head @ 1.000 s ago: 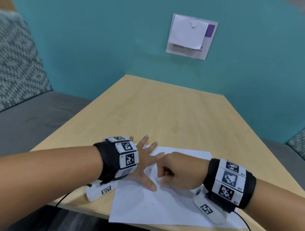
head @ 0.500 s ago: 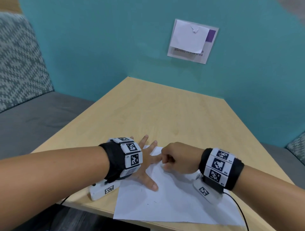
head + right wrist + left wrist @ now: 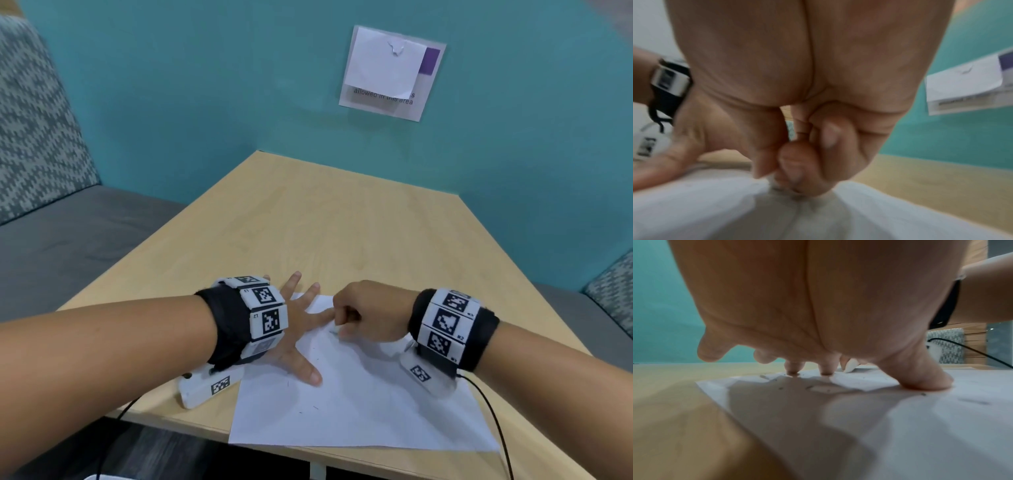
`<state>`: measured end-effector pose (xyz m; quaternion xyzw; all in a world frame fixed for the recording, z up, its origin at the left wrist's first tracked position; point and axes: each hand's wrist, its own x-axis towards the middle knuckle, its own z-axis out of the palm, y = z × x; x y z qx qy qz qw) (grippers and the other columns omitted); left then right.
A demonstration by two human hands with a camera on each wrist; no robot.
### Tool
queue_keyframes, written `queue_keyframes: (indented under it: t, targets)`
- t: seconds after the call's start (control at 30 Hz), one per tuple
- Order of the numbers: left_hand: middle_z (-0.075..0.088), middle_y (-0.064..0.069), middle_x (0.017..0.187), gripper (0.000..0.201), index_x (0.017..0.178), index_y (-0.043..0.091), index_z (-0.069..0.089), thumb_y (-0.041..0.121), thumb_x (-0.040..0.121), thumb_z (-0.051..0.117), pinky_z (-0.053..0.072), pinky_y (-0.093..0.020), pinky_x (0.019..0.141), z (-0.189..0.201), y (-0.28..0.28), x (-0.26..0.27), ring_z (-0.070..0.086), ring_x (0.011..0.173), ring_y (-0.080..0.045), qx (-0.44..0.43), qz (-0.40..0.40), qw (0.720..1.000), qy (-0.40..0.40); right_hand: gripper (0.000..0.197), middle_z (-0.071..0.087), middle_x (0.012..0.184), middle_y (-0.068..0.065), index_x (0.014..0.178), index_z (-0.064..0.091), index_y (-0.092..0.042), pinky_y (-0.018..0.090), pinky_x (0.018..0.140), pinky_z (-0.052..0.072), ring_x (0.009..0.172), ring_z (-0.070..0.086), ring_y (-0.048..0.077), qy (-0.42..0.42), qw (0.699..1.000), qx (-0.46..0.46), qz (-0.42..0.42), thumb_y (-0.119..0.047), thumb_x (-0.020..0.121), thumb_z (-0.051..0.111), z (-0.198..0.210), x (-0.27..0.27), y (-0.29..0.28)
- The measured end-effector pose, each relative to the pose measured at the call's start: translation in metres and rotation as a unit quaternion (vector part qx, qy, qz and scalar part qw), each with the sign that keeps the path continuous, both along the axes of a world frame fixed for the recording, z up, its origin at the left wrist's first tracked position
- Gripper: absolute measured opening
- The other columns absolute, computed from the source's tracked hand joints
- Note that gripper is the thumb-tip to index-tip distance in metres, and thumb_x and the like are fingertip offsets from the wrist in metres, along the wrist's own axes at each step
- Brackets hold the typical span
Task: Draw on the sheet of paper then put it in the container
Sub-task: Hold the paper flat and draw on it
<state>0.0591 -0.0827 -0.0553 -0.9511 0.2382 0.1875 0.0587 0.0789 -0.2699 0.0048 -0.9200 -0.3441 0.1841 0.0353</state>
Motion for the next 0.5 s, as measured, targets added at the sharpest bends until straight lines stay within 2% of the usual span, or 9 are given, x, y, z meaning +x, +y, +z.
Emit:
queue_keyframes:
  t: [0.13,0.2,0.27,0.33,0.4,0.5]
  targets:
    - [-0.027,-0.001,0.163,0.112,0.146,0.057,-0.022,0.092,0.066,0.048,-0.009,-0.075,0.108,0.002,-0.002,-0.001,-0.034,0.143,-0.039,0.009,-0.007,1.0,-0.001,0.008,0.061,0.076,-0.004,0.086,0.061,-0.013,0.03,0.067,0.046,0.066,0.052,0.014,0.049,0.998,0.007,0.044,-0.021,0.086,0.063,-0.006,-0.025,0.002]
    - [-0.027,-0.001,0.163,0.113,0.146,0.056,-0.023,0.093,0.066,0.048,-0.01,-0.075,0.108,0.001,-0.002,0.001,-0.035,0.143,-0.039,0.004,-0.01,1.0,0.001,0.007,0.064,0.078,0.0,0.085,0.063,-0.014,0.032,0.07,0.048,0.07,0.054,0.018,0.055,0.997,0.008,0.044,-0.021,0.086,0.063,-0.005,-0.027,0.0]
    - [-0.028,0.0,0.163,0.114,0.142,0.059,-0.029,0.095,0.063,0.046,-0.009,-0.076,0.107,0.0,-0.002,0.002,-0.035,0.143,-0.039,0.002,-0.008,1.0,0.004,0.007,0.066,0.08,0.003,0.08,0.062,-0.021,0.031,0.07,0.047,0.07,0.055,0.018,0.036,0.999,0.013,0.009,-0.021,0.087,0.064,-0.001,-0.015,-0.005]
    - [-0.028,0.0,0.163,0.115,0.142,0.058,-0.028,0.095,0.062,0.046,-0.009,-0.076,0.107,-0.001,-0.002,0.003,-0.035,0.143,-0.039,0.005,-0.005,1.0,0.004,0.007,0.067,0.08,0.004,0.084,0.063,-0.017,0.029,0.068,0.046,0.068,0.053,0.014,0.034,0.999,0.016,-0.006,-0.024,0.086,0.065,-0.002,-0.015,-0.009]
    - [-0.029,0.0,0.163,0.116,0.147,0.054,-0.023,0.095,0.063,0.045,-0.01,-0.076,0.107,-0.001,-0.001,0.003,-0.036,0.143,-0.039,0.017,-0.006,1.0,0.003,0.014,0.067,0.081,0.002,0.09,0.064,-0.012,0.027,0.067,0.046,0.067,0.052,0.011,0.055,0.998,0.001,0.021,-0.026,0.086,0.065,-0.007,-0.028,-0.006]
    - [-0.03,0.0,0.162,0.117,0.149,0.051,-0.023,0.094,0.064,0.046,-0.01,-0.075,0.107,0.002,-0.003,0.003,-0.036,0.142,-0.038,0.019,-0.008,1.0,0.013,0.017,0.066,0.079,0.003,0.089,0.064,-0.009,0.025,0.064,0.043,0.064,0.049,0.01,0.054,0.998,0.003,0.015,-0.026,0.087,0.064,-0.006,-0.024,-0.008]
